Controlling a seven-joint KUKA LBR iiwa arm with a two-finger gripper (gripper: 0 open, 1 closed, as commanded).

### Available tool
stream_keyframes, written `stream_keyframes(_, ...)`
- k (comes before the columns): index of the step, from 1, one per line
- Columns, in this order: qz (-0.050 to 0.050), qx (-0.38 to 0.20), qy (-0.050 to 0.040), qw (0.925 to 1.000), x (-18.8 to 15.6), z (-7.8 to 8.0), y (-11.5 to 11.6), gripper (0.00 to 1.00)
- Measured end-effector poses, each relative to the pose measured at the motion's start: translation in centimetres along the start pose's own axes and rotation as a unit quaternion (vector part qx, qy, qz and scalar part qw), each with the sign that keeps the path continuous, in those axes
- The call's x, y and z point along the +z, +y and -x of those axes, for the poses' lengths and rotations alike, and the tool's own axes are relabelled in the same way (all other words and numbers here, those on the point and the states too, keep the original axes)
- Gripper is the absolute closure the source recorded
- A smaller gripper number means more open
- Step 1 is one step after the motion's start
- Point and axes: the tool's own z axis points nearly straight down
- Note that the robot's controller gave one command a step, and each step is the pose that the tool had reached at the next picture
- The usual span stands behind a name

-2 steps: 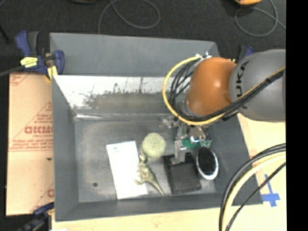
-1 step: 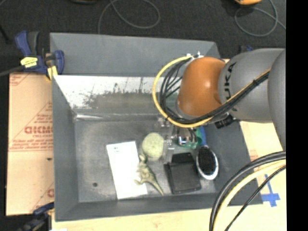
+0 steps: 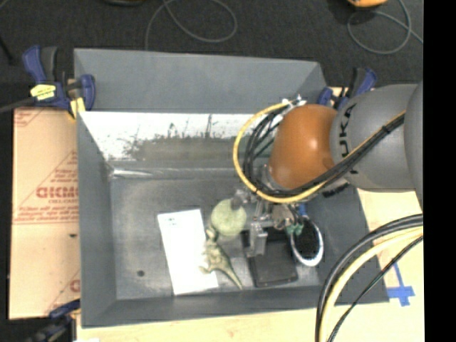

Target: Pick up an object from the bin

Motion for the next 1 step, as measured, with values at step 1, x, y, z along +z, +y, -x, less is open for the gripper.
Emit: stream_keyframes(1, 0.001, 0.041, -0.0056, 0.9992, 2.73, -0.62, -3.91, 1.00)
